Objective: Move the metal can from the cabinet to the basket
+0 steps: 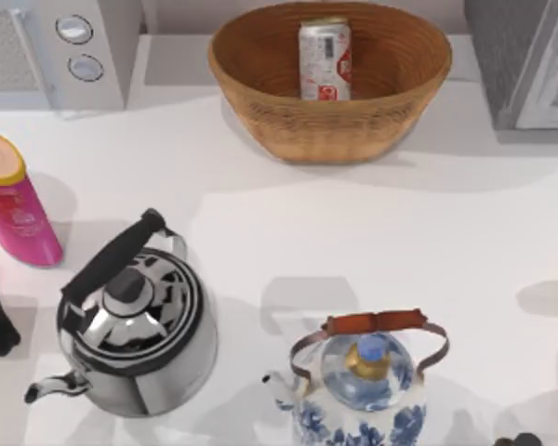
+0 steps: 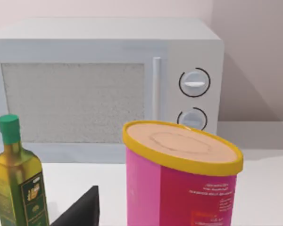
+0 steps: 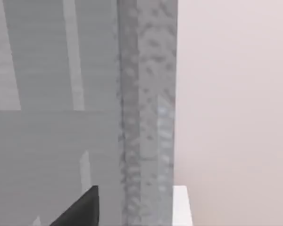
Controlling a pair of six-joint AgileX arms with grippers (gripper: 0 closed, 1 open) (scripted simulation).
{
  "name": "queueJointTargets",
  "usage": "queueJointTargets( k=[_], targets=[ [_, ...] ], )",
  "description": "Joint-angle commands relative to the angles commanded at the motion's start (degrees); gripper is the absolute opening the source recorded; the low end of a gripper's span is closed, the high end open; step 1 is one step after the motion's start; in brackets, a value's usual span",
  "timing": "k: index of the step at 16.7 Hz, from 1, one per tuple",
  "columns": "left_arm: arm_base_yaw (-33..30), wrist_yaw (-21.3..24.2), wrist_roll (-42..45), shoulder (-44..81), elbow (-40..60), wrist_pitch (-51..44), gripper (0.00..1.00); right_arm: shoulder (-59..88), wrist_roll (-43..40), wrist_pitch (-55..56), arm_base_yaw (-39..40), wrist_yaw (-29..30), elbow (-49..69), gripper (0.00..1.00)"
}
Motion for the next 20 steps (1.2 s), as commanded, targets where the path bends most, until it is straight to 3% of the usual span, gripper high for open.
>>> queueJointTargets(
  k=[7, 11, 14, 20],
  targets=[
    [0.00, 0.00, 0.00, 0.00, 0.00, 0.00, 1.00, -4.84, -0.01, -38.00, -0.47, -0.18, 31.41, 1.00],
    [0.00, 0.00, 0.00, 0.00, 0.00, 0.00, 1.00, -8.00, 0.00, -53.68, 0.05, 0.31, 44.80, 1.00],
    [0.00, 0.00, 0.00, 0.00, 0.00, 0.00, 1.00, -9.45, 0.02, -59.35, 0.37, 0.58, 50.21, 1.00],
    [0.00, 0.00, 0.00, 0.00, 0.00, 0.00, 1.00, -9.56, 0.03, -59.96, 0.26, 0.60, 51.06, 1.00]
  ],
)
